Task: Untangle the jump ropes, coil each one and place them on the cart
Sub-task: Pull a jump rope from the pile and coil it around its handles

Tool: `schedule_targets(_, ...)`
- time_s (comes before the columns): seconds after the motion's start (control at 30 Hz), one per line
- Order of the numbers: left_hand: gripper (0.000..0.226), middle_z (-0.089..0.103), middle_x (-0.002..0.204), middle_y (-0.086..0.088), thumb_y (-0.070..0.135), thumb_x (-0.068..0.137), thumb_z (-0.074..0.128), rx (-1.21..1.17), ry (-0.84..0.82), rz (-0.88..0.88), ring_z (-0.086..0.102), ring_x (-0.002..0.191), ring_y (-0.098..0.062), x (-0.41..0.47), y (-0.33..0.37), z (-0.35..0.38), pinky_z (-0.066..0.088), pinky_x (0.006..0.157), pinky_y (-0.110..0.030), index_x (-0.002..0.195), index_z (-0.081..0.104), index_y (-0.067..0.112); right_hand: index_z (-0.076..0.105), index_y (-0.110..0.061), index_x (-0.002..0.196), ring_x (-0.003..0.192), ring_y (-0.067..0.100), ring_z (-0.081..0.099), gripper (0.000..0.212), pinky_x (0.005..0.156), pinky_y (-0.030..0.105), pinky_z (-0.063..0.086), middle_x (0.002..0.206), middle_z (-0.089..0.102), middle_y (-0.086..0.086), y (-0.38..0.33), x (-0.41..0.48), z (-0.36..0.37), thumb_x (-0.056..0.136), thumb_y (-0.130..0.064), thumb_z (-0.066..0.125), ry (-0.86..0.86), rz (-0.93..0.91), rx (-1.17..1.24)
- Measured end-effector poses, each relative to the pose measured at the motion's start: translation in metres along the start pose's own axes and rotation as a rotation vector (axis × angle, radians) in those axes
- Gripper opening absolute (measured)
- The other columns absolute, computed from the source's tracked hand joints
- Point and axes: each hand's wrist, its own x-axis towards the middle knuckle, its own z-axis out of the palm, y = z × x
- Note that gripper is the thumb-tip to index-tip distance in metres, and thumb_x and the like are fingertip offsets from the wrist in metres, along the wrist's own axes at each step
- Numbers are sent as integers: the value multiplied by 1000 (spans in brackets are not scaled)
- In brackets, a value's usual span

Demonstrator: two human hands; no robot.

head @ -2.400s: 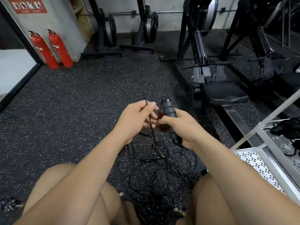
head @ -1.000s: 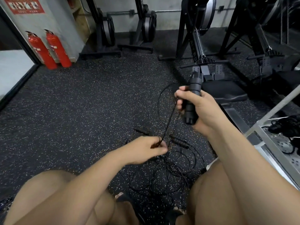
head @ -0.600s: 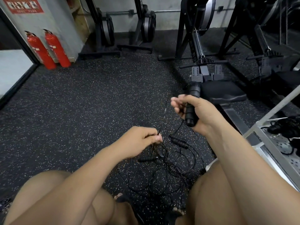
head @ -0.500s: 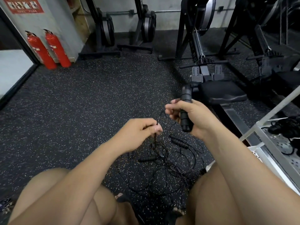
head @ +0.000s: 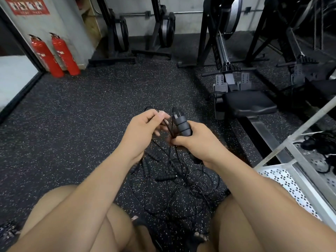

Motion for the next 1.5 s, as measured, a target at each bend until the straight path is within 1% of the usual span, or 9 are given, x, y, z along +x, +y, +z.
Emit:
schedule_targets(0.1, 29, 77, 97, -1, 33, 113, 55, -59, 12, -60, 72, 88, -15, 1, 0, 1, 51, 78, -36, 110, 78, 16, 73, -17, 99, 99, 34, 79, 24, 99, 61, 60, 98, 81, 10, -3, -2, 0, 78, -13, 85, 28, -60, 43)
schedule_targets(0.27, 32, 82, 111, 3, 23, 110, 47, 5, -223, -249, 77, 106, -14, -6, -11, 16, 51, 109, -48, 121, 76, 20, 69, -3, 111, 91, 27, 81, 24, 76, 36, 62, 100, 83, 13, -16, -5, -12, 91, 7, 78, 77, -101, 286)
schedule_targets(0.5, 18, 79, 115, 19, 27, 103, 71, 352, -470, -239, 73, 119, -16, -23, -53, 51, 52, 114, -44, 115, 77, 39, 63, -1, 117, 94, 27, 80, 28, 75, 32, 61, 107, 82, 18, -27, -9, -23, 93, 7, 76, 150, -152, 575)
schedule_targets(0.6, 9, 80, 110, 18, 40, 103, 70, 439, -457, -248, 74, 113, -37, -19, -68, 59, 56, 102, -57, 106, 76, 46, 61, 0, 122, 99, 30, 80, 32, 76, 30, 62, 112, 81, 20, -29, -8, -30, 94, 5, 76, 184, -173, 684)
schedule_targets(0.77, 18, 81, 99, 13, 50, 106, 61, 580, -418, -206, 72, 67, -24, -12, -82, 62, 61, 67, -41, 105, 77, 42, 60, -3, 122, 105, 31, 79, 35, 79, 30, 64, 117, 79, 22, -29, -6, -43, 93, 3, 78, 226, -190, 822)
schedule_targets(0.9, 27, 80, 90, 5, 51, 105, 60, 607, -325, -138, 43, 47, -10, -4, -72, 56, 38, 46, -25, 114, 79, 34, 60, -6, 119, 111, 33, 78, 29, 86, 32, 64, 121, 78, 22, -25, -1, -49, 96, 2, 76, 224, -186, 879)
schedule_targets(1.07, 18, 68, 64, 15, 43, 109, 59, 534, -195, -29, 43, 49, -12, 2, -41, 45, 34, 45, -25, 112, 77, 43, 65, -6, 114, 103, 31, 76, 33, 93, 40, 63, 119, 77, 26, -14, 8, -46, 88, 0, 85, 259, -113, 767)
schedule_targets(1.23, 17, 80, 94, 17, 41, 108, 60, 393, -112, 28, 78, 84, -19, 6, -10, 28, 65, 79, -46, 105, 77, 43, 70, -7, 110, 99, 30, 73, 26, 87, 39, 60, 114, 80, 21, -1, 9, -32, 89, -1, 83, 127, 50, 523)
schedule_targets(1.5, 20, 82, 92, -6, 24, 109, 62, -14, 77, 23, 74, 78, -16, 7, 19, 19, 58, 70, -28, 106, 78, 12, 78, -23, 114, 109, 27, 76, 35, 108, 46, 55, 110, 83, 2, 5, 6, 4, 82, -8, 83, -12, -17, 255)
